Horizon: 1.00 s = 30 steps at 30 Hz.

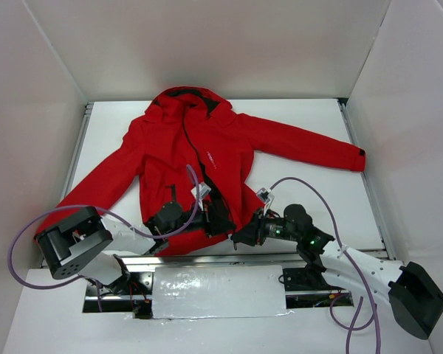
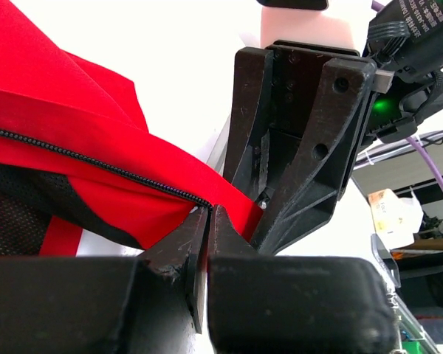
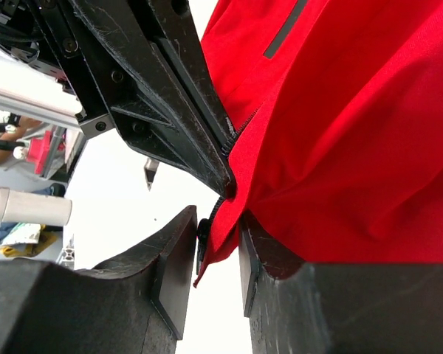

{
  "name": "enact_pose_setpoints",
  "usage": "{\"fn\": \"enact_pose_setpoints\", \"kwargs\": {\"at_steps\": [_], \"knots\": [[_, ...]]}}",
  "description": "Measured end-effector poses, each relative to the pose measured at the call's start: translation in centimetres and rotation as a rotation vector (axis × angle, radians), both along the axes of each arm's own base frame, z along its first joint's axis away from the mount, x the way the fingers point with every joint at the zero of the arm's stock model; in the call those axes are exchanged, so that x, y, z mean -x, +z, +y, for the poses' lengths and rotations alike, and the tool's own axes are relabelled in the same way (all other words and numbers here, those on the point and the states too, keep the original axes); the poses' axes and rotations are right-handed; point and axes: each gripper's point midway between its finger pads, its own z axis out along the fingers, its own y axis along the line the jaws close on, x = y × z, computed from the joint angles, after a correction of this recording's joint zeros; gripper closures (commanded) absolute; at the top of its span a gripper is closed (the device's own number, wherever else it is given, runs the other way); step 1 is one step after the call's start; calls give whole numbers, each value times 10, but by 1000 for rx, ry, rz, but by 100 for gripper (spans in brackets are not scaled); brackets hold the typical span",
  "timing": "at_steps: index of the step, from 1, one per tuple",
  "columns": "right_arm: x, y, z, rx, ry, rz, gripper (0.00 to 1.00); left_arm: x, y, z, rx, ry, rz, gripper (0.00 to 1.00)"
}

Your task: Zip up the jacket

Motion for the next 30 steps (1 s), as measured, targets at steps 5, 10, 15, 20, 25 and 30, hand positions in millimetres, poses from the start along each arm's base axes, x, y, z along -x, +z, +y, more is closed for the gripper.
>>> {"fn": "enact_pose_setpoints", "kwargs": {"at_steps": [5, 10, 15, 20, 25, 30], "knots": [[0, 1, 0, -3, 1, 3, 65, 0, 2, 2, -13, -2, -35, 100], [3, 1, 1, -6, 14, 7, 63, 2, 2, 7, -30, -5, -78, 100], [4, -2, 0, 5, 17, 15, 69, 2, -2, 9, -63, -7, -103, 100], [4, -5, -1, 18, 17, 16, 84, 3, -4, 11, -74, -8, -101, 100], [3, -11, 1, 37, 24, 40, 97, 3, -6, 11, -82, -9, -94, 100], [3, -12, 2, 38, 28, 48, 100, 3, -8, 12, -87, -5, -88, 100]]}}
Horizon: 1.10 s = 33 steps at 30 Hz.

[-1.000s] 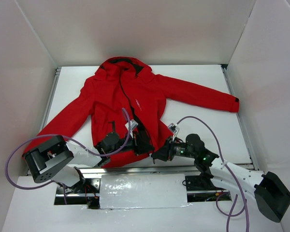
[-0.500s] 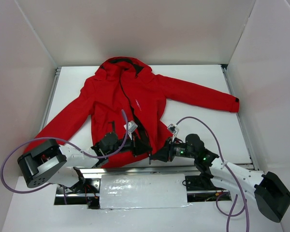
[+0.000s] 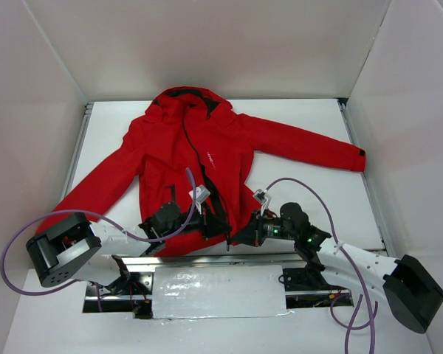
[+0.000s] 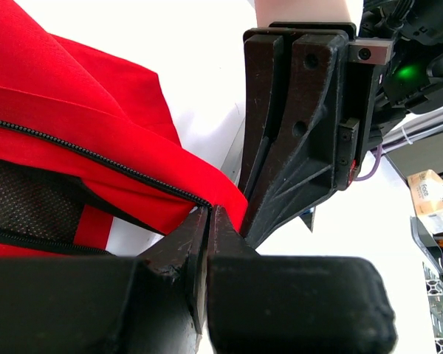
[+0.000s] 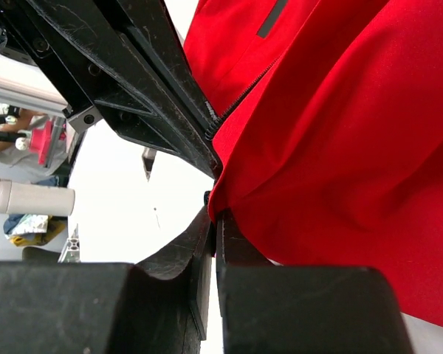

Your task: Zip up the jacket

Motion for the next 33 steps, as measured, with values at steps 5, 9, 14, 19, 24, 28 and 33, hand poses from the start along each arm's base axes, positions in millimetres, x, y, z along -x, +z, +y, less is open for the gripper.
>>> {"fn": "enact_pose_setpoints", "kwargs": {"at_steps": [5, 9, 14, 19, 24, 28, 33], "knots": [[-1, 0, 0, 1, -5, 3, 100, -1, -1, 1, -5, 12, 7, 87], [-1, -1, 0, 3, -9, 4, 100, -3, -3, 3, -17, 28, 17, 55], [-3, 1, -1, 1, -23, -5, 100, -2, 0, 2, -1, 29, 35, 54], [-8, 7, -2, -12, -51, -25, 100, 0, 5, -3, 41, 7, 45, 64], [-10, 6, -3, -10, -72, -12, 100, 2, 0, -7, 69, -7, 81, 75], [-11, 4, -3, -6, -78, 0, 100, 3, -2, -10, 91, -15, 102, 99], [-10, 5, -2, -8, -75, 2, 78, 2, 0, -10, 96, -17, 95, 100]]}}
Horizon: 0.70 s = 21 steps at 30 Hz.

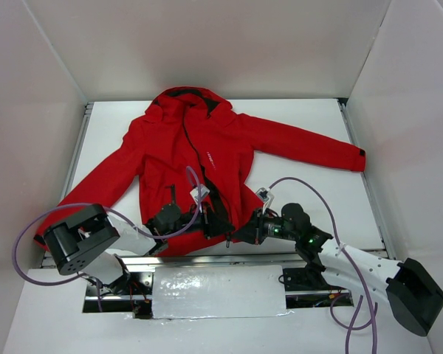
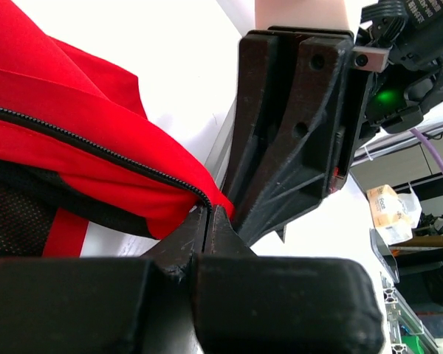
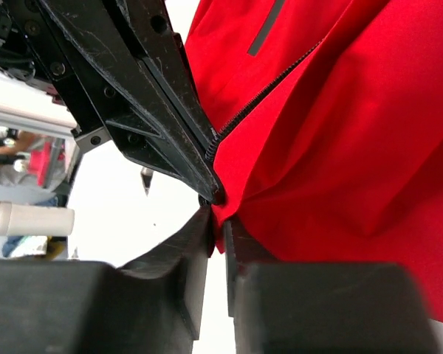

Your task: Zip up the jacket

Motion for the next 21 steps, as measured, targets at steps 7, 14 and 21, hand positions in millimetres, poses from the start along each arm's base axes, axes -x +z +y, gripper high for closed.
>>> {"fn": "enact_pose_setpoints", "kwargs": {"at_steps": [7, 14, 21], "knots": [[3, 5, 4, -25, 32, -4, 68, 2, 11, 3, 8, -1, -13, 100], [5, 5, 7, -39, 53, 7, 69, 2, 11, 3, 5, 0, -10, 100], [4, 5, 9, -43, 58, 10, 84, 2, 11, 3, 5, 6, -10, 100]]}}
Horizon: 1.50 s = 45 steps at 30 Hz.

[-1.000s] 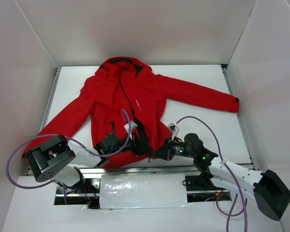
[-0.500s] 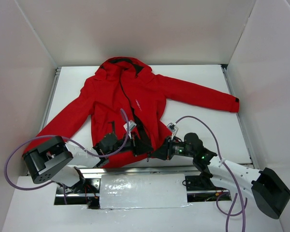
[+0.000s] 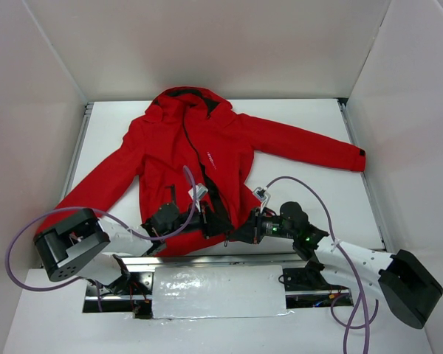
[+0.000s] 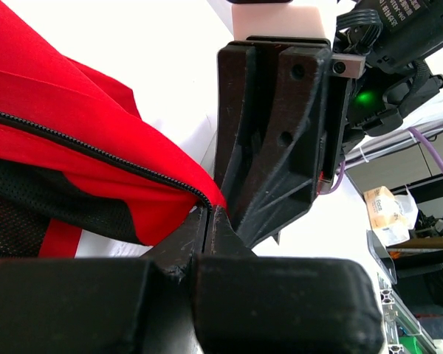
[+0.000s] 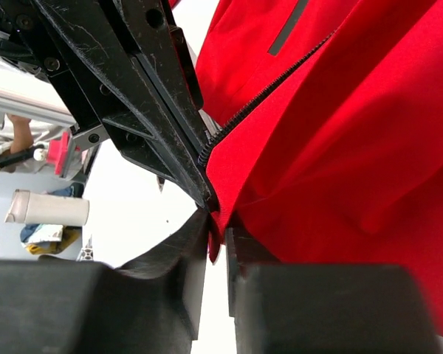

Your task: Zip up the jacket

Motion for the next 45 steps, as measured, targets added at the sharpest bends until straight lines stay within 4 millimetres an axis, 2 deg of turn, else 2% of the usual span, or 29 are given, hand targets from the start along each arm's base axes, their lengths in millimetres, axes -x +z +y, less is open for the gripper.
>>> {"fn": "enact_pose_setpoints", "kwargs": {"at_steps": [2, 6, 8, 9, 10, 13, 15, 21, 24, 27, 29, 32, 35, 45], "knots": [[0, 0, 0, -2, -1, 1, 88, -1, 1, 0, 0, 4, -1, 100], [-1, 2, 1, -9, -3, 1, 100, -2, 3, 1, 1, 14, -2, 100], [-1, 3, 1, -10, -4, 2, 100, -2, 3, 2, 0, 19, -2, 99], [-1, 3, 1, -11, -5, 2, 100, -3, 3, 2, 0, 21, -2, 93], [-1, 3, 1, -12, -6, 0, 100, -3, 3, 2, -1, 23, -1, 72], [-3, 2, -1, -5, -22, -1, 100, -6, 1, 5, -23, 53, 7, 44], [-7, 0, -4, 10, -52, 0, 100, -10, 1, 10, -41, 92, 13, 38], [-31, -31, -22, 142, -259, 89, 100, -30, 6, 47, -150, 324, 68, 39], [-39, -43, -32, 189, -344, 131, 100, -34, 1, 68, -218, 424, 119, 39], [-48, -49, -42, 233, -433, 157, 100, -29, -17, 81, -337, 496, 217, 39], [-56, -46, -48, 256, -490, 155, 100, -21, -32, 88, -437, 525, 270, 39], [-67, -33, -55, 276, -560, 134, 100, -4, -43, 88, -581, 546, 331, 38], [-76, -18, -61, 288, -615, 116, 100, 2, -46, 78, -674, 570, 365, 40], [-74, -11, -82, 312, -690, 102, 100, -17, -85, 56, -965, 692, 417, 41]]}}
